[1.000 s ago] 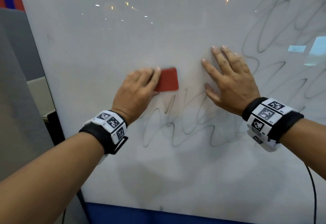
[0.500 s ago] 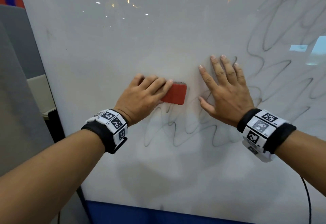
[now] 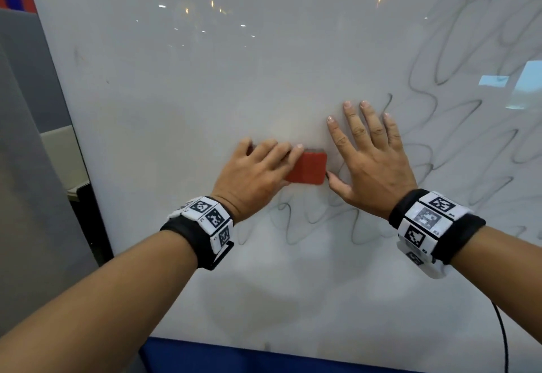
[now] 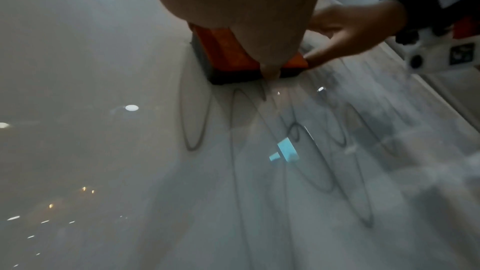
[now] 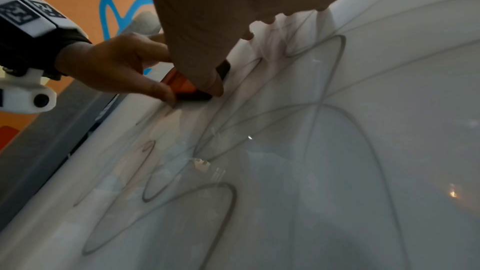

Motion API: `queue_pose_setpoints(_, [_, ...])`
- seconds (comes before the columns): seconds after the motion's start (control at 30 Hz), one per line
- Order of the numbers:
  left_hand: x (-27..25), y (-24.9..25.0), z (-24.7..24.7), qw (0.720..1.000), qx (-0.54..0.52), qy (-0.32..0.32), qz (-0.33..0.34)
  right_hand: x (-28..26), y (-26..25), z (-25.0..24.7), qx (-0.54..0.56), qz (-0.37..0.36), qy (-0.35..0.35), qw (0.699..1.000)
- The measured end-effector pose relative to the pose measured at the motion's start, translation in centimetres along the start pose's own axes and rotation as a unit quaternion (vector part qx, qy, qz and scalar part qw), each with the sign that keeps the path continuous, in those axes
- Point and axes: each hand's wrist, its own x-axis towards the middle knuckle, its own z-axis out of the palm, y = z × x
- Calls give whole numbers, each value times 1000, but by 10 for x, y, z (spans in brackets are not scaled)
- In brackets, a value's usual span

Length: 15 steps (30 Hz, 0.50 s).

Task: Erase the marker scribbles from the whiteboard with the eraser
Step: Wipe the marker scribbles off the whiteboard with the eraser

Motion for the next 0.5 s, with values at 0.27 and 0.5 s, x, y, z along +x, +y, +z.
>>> queue_pose_setpoints(0.27, [21,-9,-2,996,4,12,-85,-1,-2,-4,5,4,-18,1000])
queue_pose_setpoints(0.5, [22,-23,-6,993,10,5,-116,-2,-2,-4,11,3,-27,1000])
